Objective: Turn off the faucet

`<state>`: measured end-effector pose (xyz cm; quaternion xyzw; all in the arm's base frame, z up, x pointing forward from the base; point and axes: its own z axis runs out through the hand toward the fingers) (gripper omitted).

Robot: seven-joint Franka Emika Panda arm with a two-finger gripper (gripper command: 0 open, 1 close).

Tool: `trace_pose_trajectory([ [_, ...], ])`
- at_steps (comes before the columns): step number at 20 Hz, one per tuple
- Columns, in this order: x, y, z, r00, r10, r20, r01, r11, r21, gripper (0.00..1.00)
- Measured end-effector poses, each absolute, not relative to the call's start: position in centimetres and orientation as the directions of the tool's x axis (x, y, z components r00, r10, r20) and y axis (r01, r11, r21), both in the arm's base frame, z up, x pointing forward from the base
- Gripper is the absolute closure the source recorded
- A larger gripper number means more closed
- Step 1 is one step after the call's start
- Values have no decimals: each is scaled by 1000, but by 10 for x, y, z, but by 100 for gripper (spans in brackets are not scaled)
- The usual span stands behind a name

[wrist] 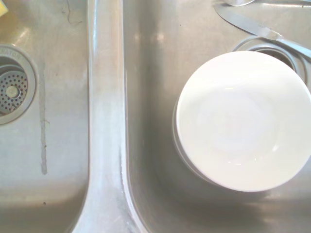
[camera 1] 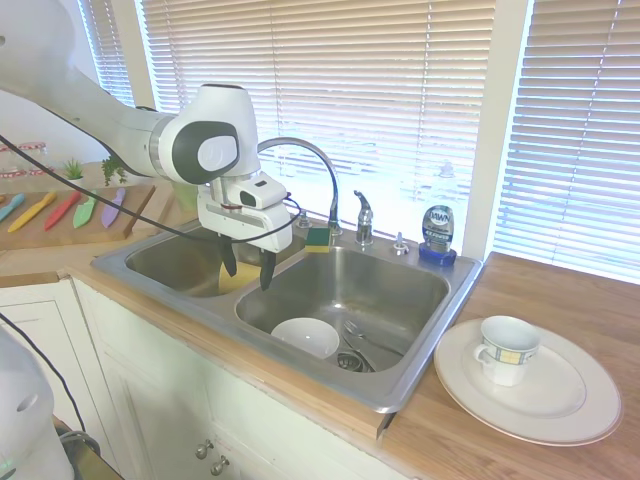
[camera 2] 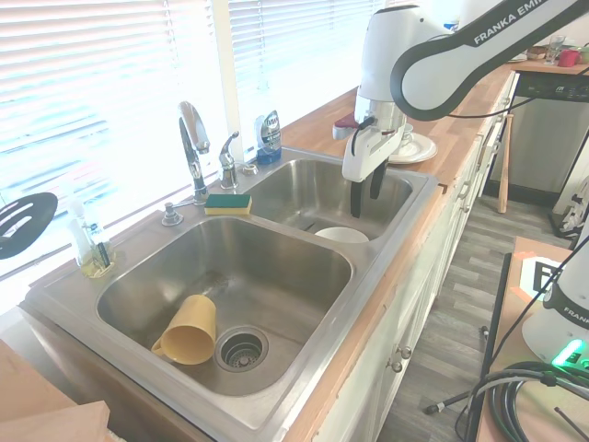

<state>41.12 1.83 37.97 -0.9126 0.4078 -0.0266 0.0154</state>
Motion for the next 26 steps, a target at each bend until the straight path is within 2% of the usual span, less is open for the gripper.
trace_pose_trajectory([
  [3, 412, 18, 376, 670, -742, 32, -741, -670, -41, 0],
  [4, 412, 17, 376, 669, -743, 32, -742, -669, -41, 100],
  [26, 424, 7, 380, 656, -753, 45, -752, -658, -45, 100],
])
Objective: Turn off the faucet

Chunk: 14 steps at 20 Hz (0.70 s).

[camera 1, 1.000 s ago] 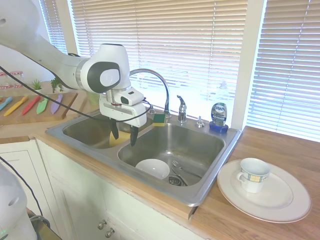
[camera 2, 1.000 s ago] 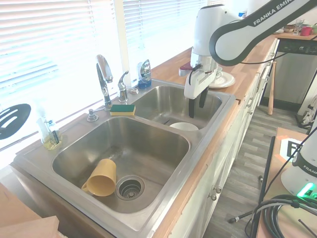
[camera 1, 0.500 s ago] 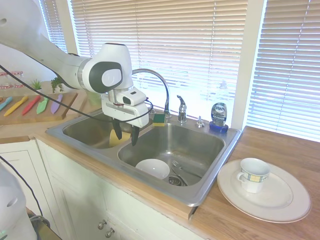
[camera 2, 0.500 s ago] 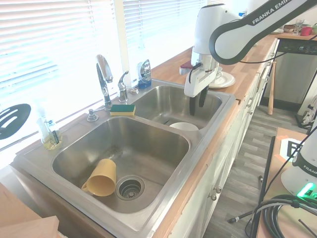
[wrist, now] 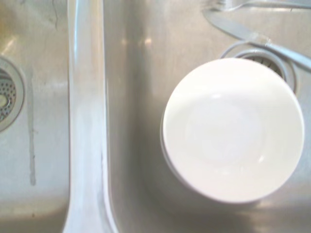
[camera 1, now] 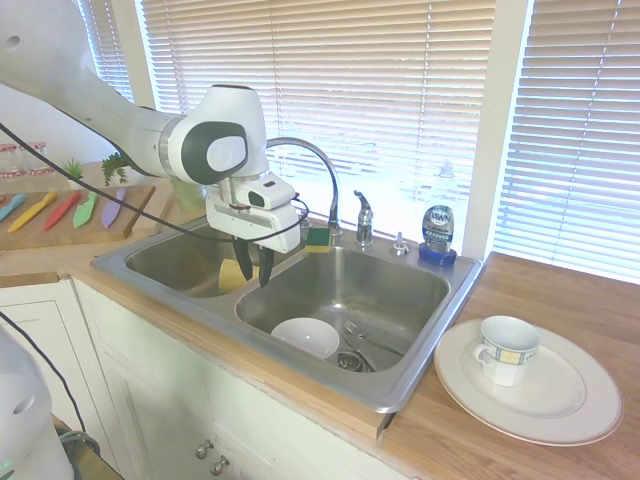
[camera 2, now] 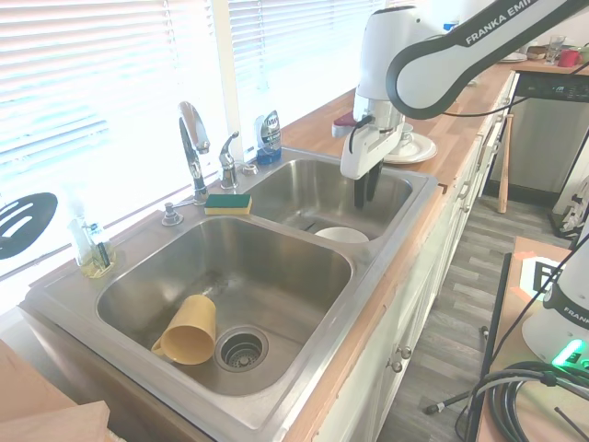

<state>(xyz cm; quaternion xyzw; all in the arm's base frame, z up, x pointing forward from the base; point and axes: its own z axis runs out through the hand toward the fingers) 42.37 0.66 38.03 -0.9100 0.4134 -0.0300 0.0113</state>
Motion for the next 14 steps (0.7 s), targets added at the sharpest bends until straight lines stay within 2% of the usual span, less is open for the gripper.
trace_pose_trajectory([
  [6, 460, 10, 403, 672, -734, 104, -732, -679, -58, 100],
  [14, 556, 6, 429, 647, -743, 172, -735, -668, -117, 100],
])
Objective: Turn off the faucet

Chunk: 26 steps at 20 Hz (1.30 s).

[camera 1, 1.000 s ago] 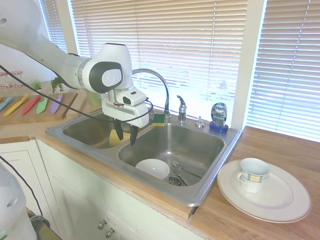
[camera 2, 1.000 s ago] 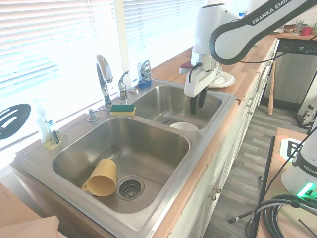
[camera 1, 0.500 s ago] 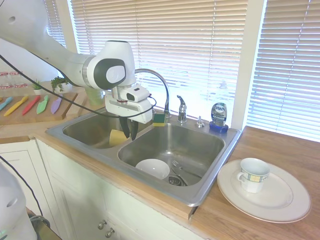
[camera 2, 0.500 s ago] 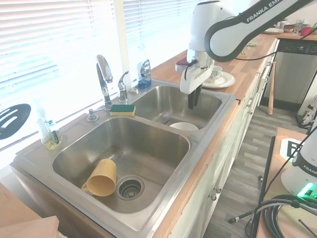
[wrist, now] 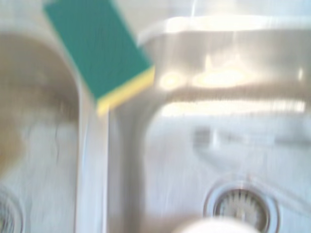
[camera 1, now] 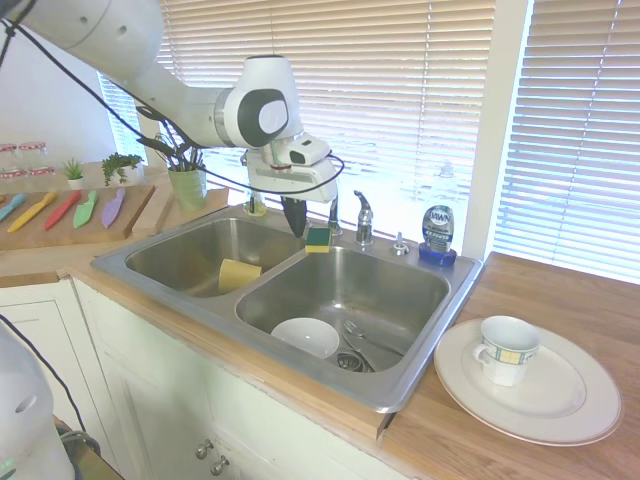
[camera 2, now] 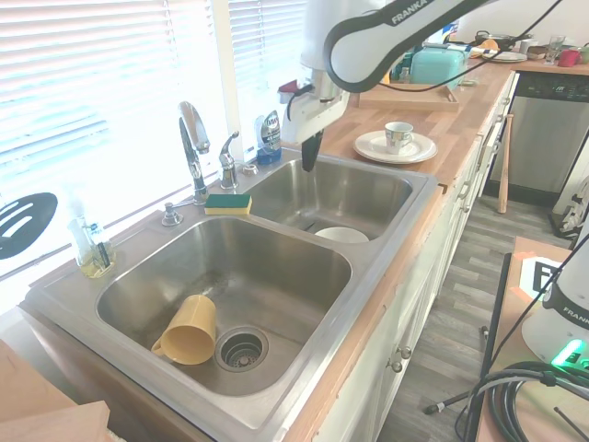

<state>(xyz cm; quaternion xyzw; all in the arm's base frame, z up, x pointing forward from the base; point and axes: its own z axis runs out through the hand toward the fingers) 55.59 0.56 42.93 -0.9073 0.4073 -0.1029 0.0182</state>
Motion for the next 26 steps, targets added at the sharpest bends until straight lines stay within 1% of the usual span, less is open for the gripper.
trace_pose_trajectory([
  [3, 583, 0, 431, 640, -744, 190, -735, -665, -131, 100],
  [10, 642, -1, 447, 614, -747, 256, -720, -662, -206, 100],
  [18, 664, -13, 470, 564, -752, 341, -695, -655, -297, 100],
  [21, 672, -15, 475, 553, -754, 355, -690, -653, -312, 100],
  [26, 703, -9, 469, 550, -752, 363, -680, -656, -329, 100],
])
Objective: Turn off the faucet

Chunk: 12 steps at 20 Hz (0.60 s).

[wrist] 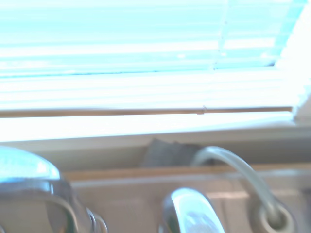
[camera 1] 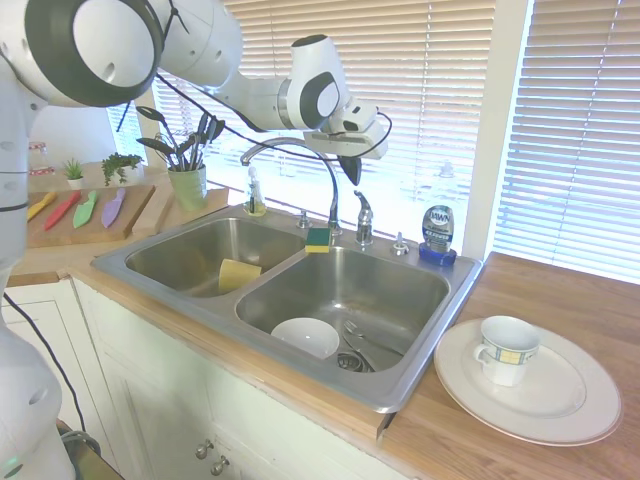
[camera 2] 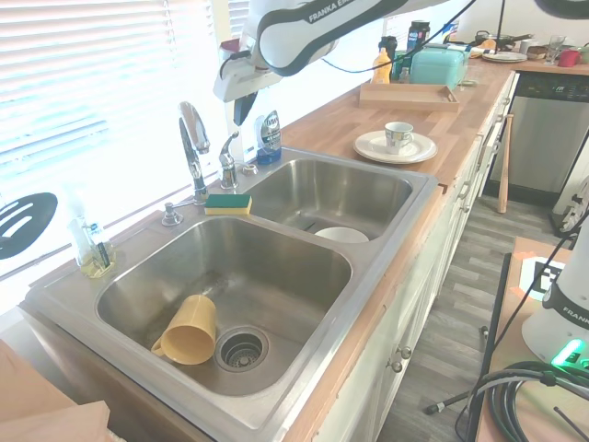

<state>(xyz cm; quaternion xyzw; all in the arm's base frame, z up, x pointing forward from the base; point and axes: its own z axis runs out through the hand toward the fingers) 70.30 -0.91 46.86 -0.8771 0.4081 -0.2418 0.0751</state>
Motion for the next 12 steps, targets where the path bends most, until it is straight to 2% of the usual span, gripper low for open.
trace_pose_trajectory([
  [4, 720, -3, 456, 556, -750, 359, -677, -659, -327, 100],
  [12, 722, -11, 439, 554, -759, 342, -698, -647, -307, 100],
])
